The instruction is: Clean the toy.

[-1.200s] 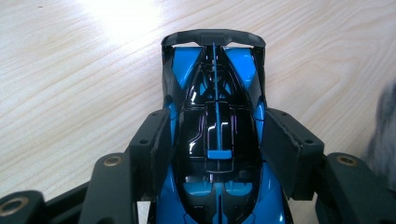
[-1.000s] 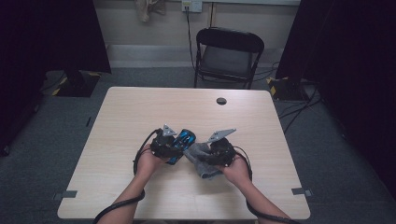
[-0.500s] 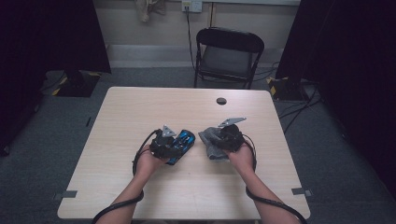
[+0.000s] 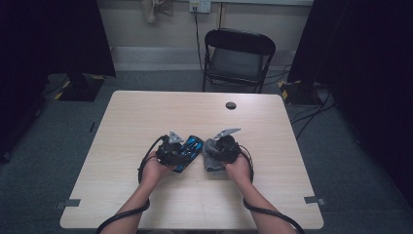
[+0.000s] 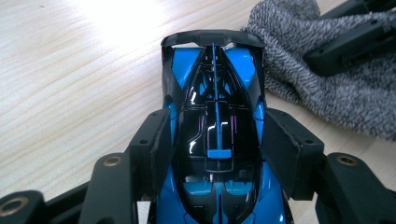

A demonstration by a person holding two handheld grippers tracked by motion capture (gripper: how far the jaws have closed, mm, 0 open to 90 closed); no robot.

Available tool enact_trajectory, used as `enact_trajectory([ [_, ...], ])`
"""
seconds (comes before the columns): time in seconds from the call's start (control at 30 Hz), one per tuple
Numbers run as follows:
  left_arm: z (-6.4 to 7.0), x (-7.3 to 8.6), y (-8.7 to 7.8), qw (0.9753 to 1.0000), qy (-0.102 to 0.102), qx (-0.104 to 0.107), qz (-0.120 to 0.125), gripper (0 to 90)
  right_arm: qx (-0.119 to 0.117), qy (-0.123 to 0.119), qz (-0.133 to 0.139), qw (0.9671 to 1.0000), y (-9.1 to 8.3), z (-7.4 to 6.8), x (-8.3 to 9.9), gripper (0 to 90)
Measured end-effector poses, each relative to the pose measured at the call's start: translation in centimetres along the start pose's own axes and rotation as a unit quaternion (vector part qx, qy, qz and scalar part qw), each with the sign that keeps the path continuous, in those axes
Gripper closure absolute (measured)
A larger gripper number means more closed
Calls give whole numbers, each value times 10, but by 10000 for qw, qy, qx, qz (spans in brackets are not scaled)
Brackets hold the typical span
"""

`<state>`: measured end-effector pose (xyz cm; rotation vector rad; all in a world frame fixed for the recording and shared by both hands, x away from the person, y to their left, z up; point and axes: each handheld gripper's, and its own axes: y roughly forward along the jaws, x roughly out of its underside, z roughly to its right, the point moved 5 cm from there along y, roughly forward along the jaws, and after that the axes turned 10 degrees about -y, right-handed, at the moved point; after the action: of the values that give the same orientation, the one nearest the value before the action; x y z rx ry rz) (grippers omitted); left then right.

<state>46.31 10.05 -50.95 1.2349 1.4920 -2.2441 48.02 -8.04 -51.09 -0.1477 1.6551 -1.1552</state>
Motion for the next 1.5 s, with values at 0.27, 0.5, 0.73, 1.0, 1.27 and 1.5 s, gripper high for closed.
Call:
enact_trajectory([
  [0.27,0,0,0,10000,-19,9,9,434,-172,-29,31,9998,3,-12,-1,741],
  [0.5,0,0,0,10000,-4,-27,-10,434,-302,-88,87,9995,2,-23,0,740],
  [0.73,0,1,0,10000,-28,-17,-10,433,-439,-118,134,9989,1,-35,1,741],
  [1.0,1,1,0,10000,-28,-29,13,433,-394,-175,83,9990,2,-38,0,739],
  [1.27,1,1,0,10000,-46,-55,-15,434,-339,-182,103,9992,-2,-36,3,736],
  [1.5,1,0,0,10000,-50,-80,-29,434,-397,-145,109,9990,-5,-35,7,738],
])
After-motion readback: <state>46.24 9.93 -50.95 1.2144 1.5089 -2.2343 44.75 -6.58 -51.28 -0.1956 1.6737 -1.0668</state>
